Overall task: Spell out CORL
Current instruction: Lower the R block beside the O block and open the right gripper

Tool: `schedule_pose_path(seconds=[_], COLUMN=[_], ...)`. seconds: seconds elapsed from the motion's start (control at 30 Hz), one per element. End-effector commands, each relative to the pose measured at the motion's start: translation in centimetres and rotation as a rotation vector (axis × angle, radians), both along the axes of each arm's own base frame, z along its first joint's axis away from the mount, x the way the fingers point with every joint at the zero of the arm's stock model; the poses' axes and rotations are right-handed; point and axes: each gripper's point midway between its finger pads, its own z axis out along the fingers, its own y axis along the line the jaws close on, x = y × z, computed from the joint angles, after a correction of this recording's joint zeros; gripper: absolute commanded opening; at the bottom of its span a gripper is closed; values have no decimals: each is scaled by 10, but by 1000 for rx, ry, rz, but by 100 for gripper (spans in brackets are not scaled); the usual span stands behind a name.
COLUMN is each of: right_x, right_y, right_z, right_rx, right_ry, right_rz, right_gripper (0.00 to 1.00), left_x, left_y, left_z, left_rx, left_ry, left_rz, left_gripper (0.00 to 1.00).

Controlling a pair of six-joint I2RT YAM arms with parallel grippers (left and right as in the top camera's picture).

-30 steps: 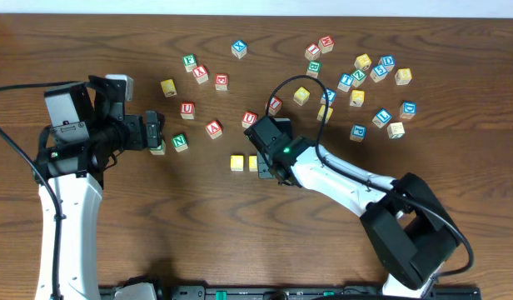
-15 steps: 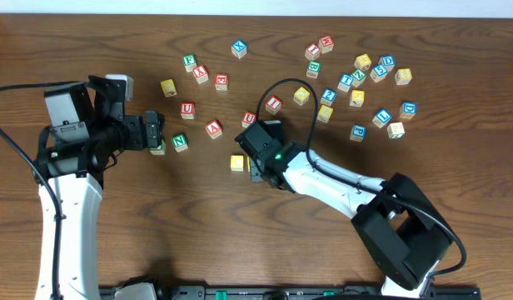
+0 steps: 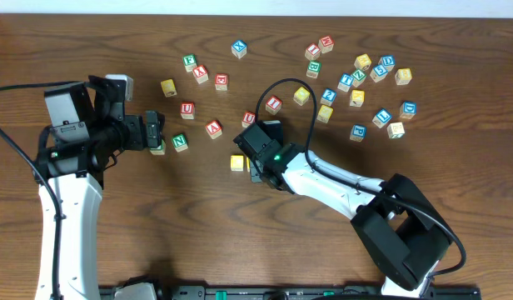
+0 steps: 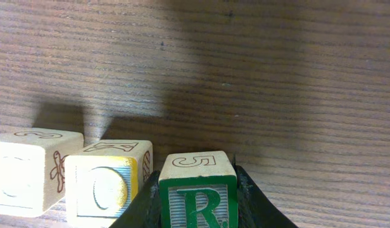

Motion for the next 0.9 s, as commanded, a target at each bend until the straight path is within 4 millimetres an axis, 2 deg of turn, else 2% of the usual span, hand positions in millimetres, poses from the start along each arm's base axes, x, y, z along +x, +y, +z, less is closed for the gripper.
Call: schedule_pose_path(seconds=[0.0, 0.43, 0.6, 0.87], right_x=[2, 4, 3, 4], right_y=[-5, -6, -7, -7], right_z=[-2, -2, -14, -13], right_rx=[-40, -48, -59, -56], right_ry=[-25, -40, -24, -28], right_rz=[-1, -7, -6, -6], right_gripper=[1, 1, 1, 1], left_x=[0, 0, 0, 0], left_y=[2, 2, 2, 2], left_z=[-1, -1, -1, -1], left_rx=[8, 7, 8, 8], left_ry=[-1, -1, 0, -1], left_rz=[-2, -3, -2, -2], left_gripper=[99, 99, 99, 98])
